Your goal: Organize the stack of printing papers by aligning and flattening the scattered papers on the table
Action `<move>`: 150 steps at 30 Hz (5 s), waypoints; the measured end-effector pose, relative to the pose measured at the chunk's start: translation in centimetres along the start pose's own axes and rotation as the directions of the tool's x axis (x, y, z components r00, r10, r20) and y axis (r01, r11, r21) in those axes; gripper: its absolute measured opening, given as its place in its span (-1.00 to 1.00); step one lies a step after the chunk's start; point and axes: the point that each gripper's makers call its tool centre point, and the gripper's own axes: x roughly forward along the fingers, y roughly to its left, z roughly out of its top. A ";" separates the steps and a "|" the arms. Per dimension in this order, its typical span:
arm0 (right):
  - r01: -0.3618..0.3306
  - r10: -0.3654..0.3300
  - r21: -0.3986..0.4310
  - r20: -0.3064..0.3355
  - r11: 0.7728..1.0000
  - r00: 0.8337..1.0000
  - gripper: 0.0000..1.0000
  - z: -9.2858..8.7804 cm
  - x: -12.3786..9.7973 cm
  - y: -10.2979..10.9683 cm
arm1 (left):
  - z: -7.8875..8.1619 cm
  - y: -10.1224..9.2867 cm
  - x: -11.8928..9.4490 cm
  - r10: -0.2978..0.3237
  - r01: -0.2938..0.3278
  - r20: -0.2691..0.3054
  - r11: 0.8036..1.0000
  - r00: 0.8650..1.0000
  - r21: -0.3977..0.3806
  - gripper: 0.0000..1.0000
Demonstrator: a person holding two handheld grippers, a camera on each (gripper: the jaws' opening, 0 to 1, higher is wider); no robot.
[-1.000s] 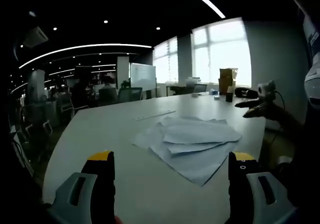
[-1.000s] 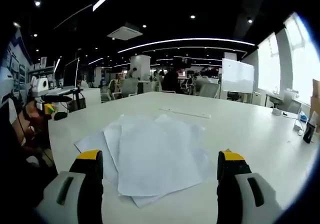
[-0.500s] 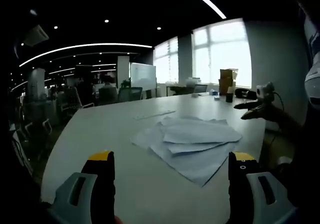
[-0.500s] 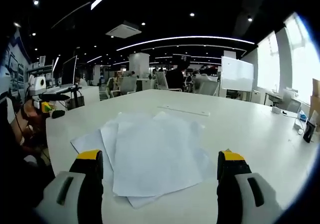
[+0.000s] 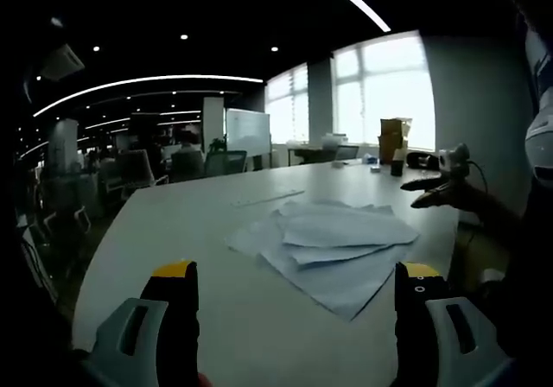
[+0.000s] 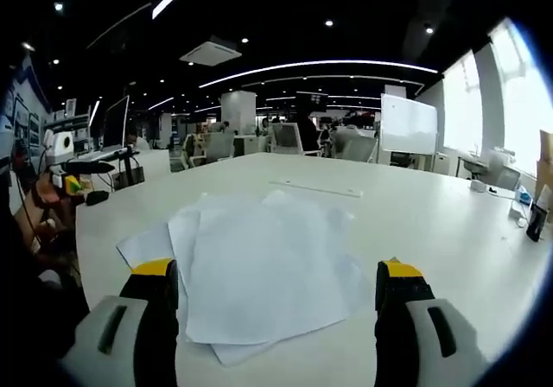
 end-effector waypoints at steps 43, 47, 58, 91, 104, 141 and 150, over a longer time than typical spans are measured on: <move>0.027 -0.027 0.016 0.002 1.000 1.000 0.77 -1.5 2.3 -2.4 | -0.2 -1.0 1.0 -0.028 0.028 -0.007 1.000 1.000 0.013 0.93; 0.038 -0.038 0.027 -0.012 0.999 0.999 0.77 -2.4 2.7 -3.1 | -0.2 -1.2 1.1 -0.034 0.034 -0.007 0.999 0.999 0.014 0.93; 0.063 -0.061 0.034 -0.048 0.997 0.997 0.74 -4.1 4.2 -4.3 | -0.3 -1.3 0.9 -0.035 0.035 -0.008 0.999 0.999 0.012 0.93; 0.076 -0.072 0.020 -0.134 0.997 0.988 0.54 -6.6 5.0 -5.5 | -0.8 -1.2 0.9 -0.039 0.039 -0.007 0.999 0.999 0.001 0.92; 0.042 -0.041 0.007 -0.115 0.999 0.992 0.20 -6.4 4.7 -4.5 | -1.1 -1.1 0.8 -0.035 0.035 -0.014 0.999 0.999 0.001 0.91; 0.028 -0.035 -0.086 -0.086 0.996 0.996 -0.06 -6.0 4.7 -3.8 | -1.2 -1.2 1.1 -0.033 0.033 -0.026 0.999 0.999 0.009 0.89; 0.029 -0.036 -0.085 -0.085 0.996 0.996 -0.06 -6.0 4.7 -3.9 | -1.2 -1.2 1.0 -0.033 0.033 -0.025 0.999 0.999 0.010 0.89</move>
